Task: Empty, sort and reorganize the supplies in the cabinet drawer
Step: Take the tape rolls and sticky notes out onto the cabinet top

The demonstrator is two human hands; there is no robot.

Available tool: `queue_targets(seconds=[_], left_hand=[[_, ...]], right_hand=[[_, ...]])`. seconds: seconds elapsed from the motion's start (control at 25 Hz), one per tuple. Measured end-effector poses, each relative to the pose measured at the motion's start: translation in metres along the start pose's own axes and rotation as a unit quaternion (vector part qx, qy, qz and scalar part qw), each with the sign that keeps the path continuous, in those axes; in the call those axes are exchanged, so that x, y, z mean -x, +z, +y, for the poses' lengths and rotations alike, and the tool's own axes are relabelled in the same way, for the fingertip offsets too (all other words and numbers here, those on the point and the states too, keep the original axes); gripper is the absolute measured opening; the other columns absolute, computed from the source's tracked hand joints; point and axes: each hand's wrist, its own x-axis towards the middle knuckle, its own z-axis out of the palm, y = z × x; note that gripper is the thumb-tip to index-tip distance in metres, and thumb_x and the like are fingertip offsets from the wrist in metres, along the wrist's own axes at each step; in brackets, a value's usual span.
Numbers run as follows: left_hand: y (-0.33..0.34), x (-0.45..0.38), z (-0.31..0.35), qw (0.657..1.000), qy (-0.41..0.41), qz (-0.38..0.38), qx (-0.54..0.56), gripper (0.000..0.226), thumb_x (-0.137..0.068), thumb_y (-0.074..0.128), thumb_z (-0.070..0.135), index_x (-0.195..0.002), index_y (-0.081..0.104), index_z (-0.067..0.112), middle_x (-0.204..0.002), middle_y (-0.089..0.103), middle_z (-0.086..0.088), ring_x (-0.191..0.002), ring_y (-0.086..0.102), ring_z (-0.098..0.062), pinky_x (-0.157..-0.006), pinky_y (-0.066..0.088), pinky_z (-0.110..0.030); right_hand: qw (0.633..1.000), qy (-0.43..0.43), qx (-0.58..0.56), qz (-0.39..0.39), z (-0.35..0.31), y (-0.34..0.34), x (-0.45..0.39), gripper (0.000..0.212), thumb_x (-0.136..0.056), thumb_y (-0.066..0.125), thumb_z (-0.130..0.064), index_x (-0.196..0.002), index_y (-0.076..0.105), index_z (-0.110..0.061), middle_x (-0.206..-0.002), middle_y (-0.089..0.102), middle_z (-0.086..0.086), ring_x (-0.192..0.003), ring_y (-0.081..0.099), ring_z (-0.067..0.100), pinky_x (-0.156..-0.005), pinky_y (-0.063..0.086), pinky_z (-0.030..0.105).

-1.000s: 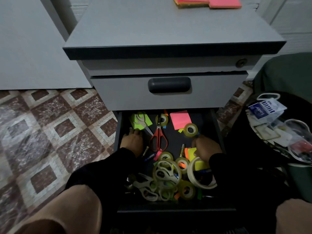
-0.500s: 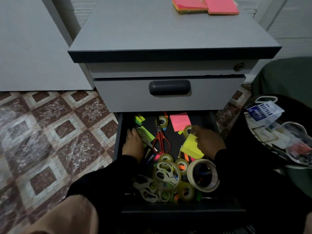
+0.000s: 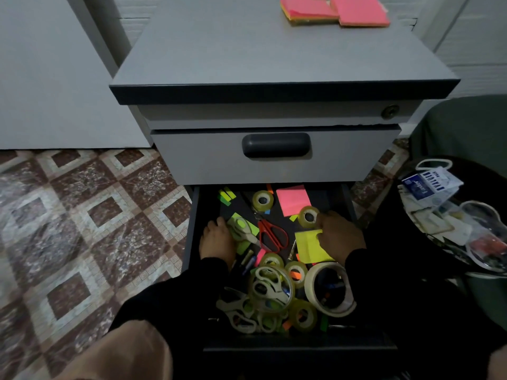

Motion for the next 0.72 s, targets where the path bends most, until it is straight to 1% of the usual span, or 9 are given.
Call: queue_targets(seconds=[0.12, 0.24, 0.32, 0.36, 0.4, 0.48, 0.6, 0.64, 0.72], left_hand=[[-0.004, -0.002, -0.003, 1.0, 0.017, -0.013, -0.004, 0.037, -0.09, 0.046, 0.009, -0.126, 0.038, 0.003, -0.13, 0.043, -0.017, -0.124, 0.042, -0.033, -0.096, 0.038, -0.037], [-0.008, 0.0, -0.005, 0.999, 0.031, -0.029, 0.005, 0.04, -0.089, 0.05, 0.014, -0.128, 0.045, 0.007, -0.13, 0.045, -0.017, -0.122, 0.042, -0.034, -0.097, 0.038, -0.038], [-0.011, 0.002, -0.006, 0.997, 0.028, -0.039, 0.063, 0.04, -0.088, 0.052, 0.012, -0.128, 0.048, 0.008, -0.128, 0.048, -0.018, -0.12, 0.045, -0.036, -0.095, 0.04, -0.039], [-0.014, 0.003, -0.007, 0.993, 0.025, -0.045, 0.104, 0.038, -0.087, 0.054, 0.01, -0.125, 0.05, 0.007, -0.124, 0.053, -0.019, -0.117, 0.049, -0.035, -0.092, 0.043, -0.039], [-0.018, 0.005, -0.008, 0.988, 0.021, -0.045, 0.143, 0.035, -0.087, 0.056, 0.009, -0.121, 0.053, 0.006, -0.119, 0.059, -0.018, -0.112, 0.054, -0.033, -0.087, 0.045, -0.039], [-0.028, 0.01, -0.01, 0.982, 0.014, -0.03, 0.188, 0.031, -0.086, 0.061, 0.01, -0.116, 0.057, 0.005, -0.11, 0.065, -0.017, -0.102, 0.061, -0.032, -0.08, 0.048, -0.036], [-0.052, 0.023, -0.014, 0.972, 0.012, -0.001, 0.234, 0.025, -0.086, 0.063, 0.007, -0.111, 0.062, 0.005, -0.102, 0.069, -0.015, -0.082, 0.064, -0.026, -0.067, 0.049, -0.03], [-0.059, 0.028, -0.014, 0.97, 0.017, 0.003, 0.241, 0.022, -0.086, 0.063, 0.005, -0.108, 0.062, 0.005, -0.099, 0.069, -0.014, -0.075, 0.062, -0.023, -0.063, 0.046, -0.028], [-0.075, 0.039, -0.016, 0.967, 0.029, 0.013, 0.252, 0.017, -0.084, 0.064, 0.004, -0.101, 0.063, 0.007, -0.092, 0.068, -0.015, -0.069, 0.058, -0.02, -0.061, 0.044, -0.027]], right_hand=[[0.998, -0.018, 0.055, 0.024, 0.0, 0.0, 0.0, 0.031, -0.093, 0.044, -0.009, -0.122, 0.052, -0.016, -0.122, 0.055, 0.007, -0.118, 0.045, 0.028, -0.088, 0.044, 0.033], [0.996, -0.032, 0.079, 0.018, 0.0, 0.002, 0.0, 0.031, -0.092, 0.04, -0.004, -0.119, 0.052, -0.014, -0.12, 0.056, 0.008, -0.115, 0.044, 0.028, -0.089, 0.042, 0.034], [0.996, -0.04, 0.079, 0.02, 0.001, 0.0, 0.001, 0.033, -0.092, 0.039, -0.002, -0.119, 0.052, -0.014, -0.119, 0.057, 0.009, -0.114, 0.046, 0.029, -0.088, 0.043, 0.035], [0.996, -0.043, 0.077, 0.021, 0.001, -0.002, 0.003, 0.034, -0.091, 0.04, -0.001, -0.119, 0.053, -0.013, -0.119, 0.057, 0.009, -0.113, 0.047, 0.029, -0.087, 0.043, 0.035], [0.996, -0.048, 0.075, 0.019, 0.001, -0.004, 0.005, 0.034, -0.091, 0.041, 0.0, -0.119, 0.054, -0.013, -0.118, 0.058, 0.01, -0.112, 0.048, 0.03, -0.087, 0.044, 0.035], [0.996, -0.042, 0.072, 0.02, 0.001, -0.012, 0.008, 0.031, -0.09, 0.044, -0.001, -0.117, 0.057, -0.011, -0.117, 0.061, 0.012, -0.113, 0.052, 0.03, -0.087, 0.045, 0.034], [0.999, 0.002, 0.004, 0.034, 0.004, -0.03, 0.02, 0.02, -0.089, 0.049, -0.002, -0.103, 0.062, -0.007, -0.111, 0.065, 0.015, -0.109, 0.059, 0.03, -0.084, 0.048, 0.034], [0.999, 0.011, -0.026, 0.038, 0.005, -0.034, 0.024, 0.018, -0.088, 0.051, -0.003, -0.102, 0.063, -0.006, -0.11, 0.066, 0.016, -0.108, 0.06, 0.03, -0.084, 0.047, 0.033], [0.995, 0.016, -0.089, 0.035, 0.004, -0.047, 0.034, 0.015, -0.086, 0.057, -0.007, -0.1, 0.063, -0.004, -0.109, 0.066, 0.017, -0.108, 0.059, 0.03, -0.084, 0.045, 0.031]])
